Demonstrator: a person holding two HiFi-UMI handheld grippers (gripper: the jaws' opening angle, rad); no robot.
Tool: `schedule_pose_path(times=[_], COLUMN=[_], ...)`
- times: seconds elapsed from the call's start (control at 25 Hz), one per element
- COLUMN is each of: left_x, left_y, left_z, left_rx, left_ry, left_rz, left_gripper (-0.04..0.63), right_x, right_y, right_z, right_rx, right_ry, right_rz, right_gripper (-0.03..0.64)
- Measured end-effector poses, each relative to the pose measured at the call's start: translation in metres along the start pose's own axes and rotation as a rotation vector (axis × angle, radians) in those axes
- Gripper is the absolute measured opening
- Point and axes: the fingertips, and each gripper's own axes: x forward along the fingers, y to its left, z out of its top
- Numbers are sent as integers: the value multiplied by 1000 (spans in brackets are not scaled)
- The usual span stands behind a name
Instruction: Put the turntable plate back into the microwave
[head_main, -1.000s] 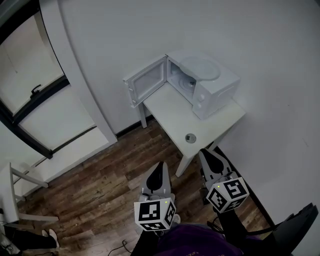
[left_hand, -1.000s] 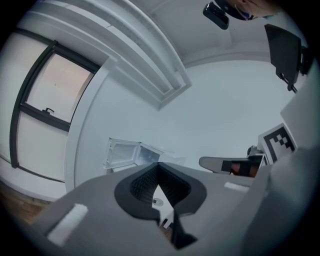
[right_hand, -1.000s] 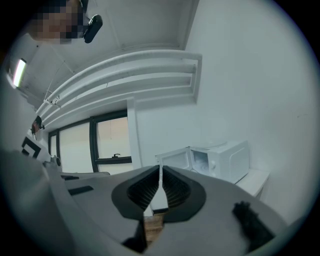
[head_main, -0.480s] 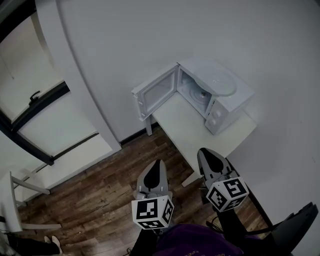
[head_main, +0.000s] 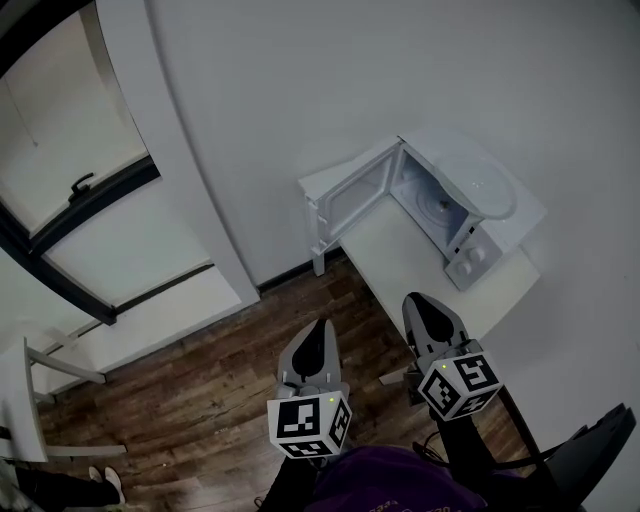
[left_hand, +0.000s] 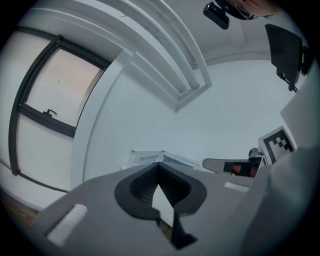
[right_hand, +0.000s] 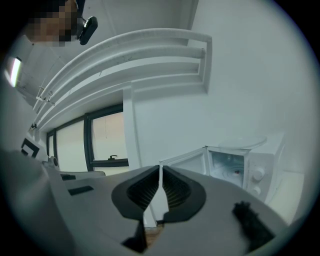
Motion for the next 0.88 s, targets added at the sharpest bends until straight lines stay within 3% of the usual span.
schedule_pose_path(times=[0.52,0.88], left_x=[8,49], left_y=[82,114], left_z=[-3,8], left_rx=[-42,-13], left_ry=[25,26], left_rz=[101,116], left_gripper=[8,8], right_x=[69,132], right_y=[24,15], right_z=[-19,-13], right_rx=[-1,10], right_ry=[56,36], right_rz=[31,53], right_gripper=[12,12])
